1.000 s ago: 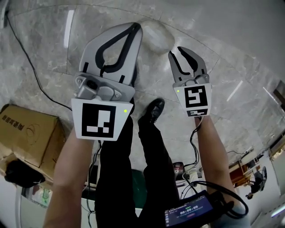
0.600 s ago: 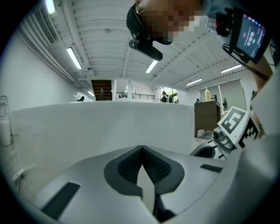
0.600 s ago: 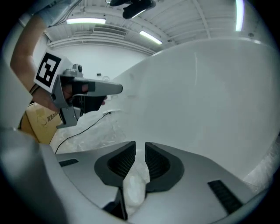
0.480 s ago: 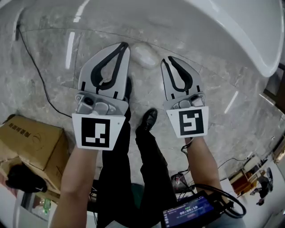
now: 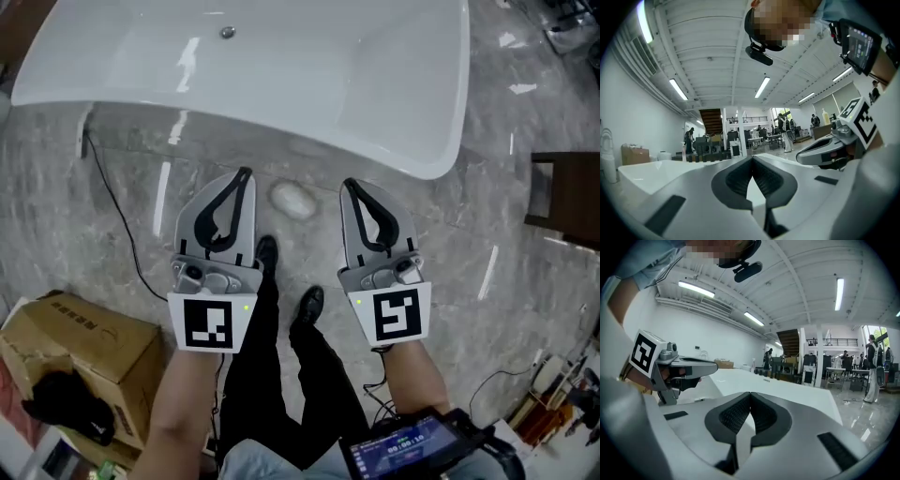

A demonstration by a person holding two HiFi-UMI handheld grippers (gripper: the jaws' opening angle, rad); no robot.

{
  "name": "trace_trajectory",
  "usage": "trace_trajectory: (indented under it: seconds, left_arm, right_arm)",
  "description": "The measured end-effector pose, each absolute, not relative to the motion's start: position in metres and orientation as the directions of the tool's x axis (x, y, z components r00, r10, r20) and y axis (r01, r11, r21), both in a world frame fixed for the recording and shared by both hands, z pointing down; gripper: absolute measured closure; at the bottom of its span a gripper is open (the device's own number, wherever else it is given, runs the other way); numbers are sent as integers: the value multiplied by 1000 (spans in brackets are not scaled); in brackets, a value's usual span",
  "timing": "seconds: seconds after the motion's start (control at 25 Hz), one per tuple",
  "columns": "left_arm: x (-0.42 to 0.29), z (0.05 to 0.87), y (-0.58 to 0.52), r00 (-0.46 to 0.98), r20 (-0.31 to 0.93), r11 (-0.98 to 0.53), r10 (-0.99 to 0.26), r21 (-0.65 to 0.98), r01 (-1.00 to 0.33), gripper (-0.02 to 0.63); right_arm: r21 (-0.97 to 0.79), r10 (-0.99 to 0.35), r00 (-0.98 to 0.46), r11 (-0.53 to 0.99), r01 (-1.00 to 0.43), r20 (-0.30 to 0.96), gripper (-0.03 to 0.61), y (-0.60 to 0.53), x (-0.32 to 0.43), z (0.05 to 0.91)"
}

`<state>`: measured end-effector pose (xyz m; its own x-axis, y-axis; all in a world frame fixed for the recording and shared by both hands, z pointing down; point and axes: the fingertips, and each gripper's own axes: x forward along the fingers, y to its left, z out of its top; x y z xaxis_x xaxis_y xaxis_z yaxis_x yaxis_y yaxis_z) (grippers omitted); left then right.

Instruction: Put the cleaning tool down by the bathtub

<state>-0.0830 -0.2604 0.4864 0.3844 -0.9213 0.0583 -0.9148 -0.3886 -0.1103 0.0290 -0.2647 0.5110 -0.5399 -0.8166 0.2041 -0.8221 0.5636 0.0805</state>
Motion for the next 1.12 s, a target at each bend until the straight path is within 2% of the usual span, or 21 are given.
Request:
trace_trajectory:
  seconds: [0.24, 0.52, 0.68, 1.12]
  left_arm:
    - [-85, 345, -239, 362, -83, -349, -928, -141, -926, 599]
    - [-80, 225, -193, 290, -135, -274, -947, -127, -953, 600]
    - [-70, 171, -166, 284, -165, -263, -945, -135, -955, 600]
    - [-54, 92, -120, 252, -236, -225, -938, -137, -965, 600]
  right_arm:
    - [145, -853, -517, 522, -841, 73, 565, -249, 46, 368]
    - [165, -874, -486, 475, -864, -28, 565, -210, 64, 234]
    - [155, -881, -472, 467, -871, 0, 565, -180, 76, 192]
    - [188, -892, -443, 423, -886, -84, 565, -138, 99, 107]
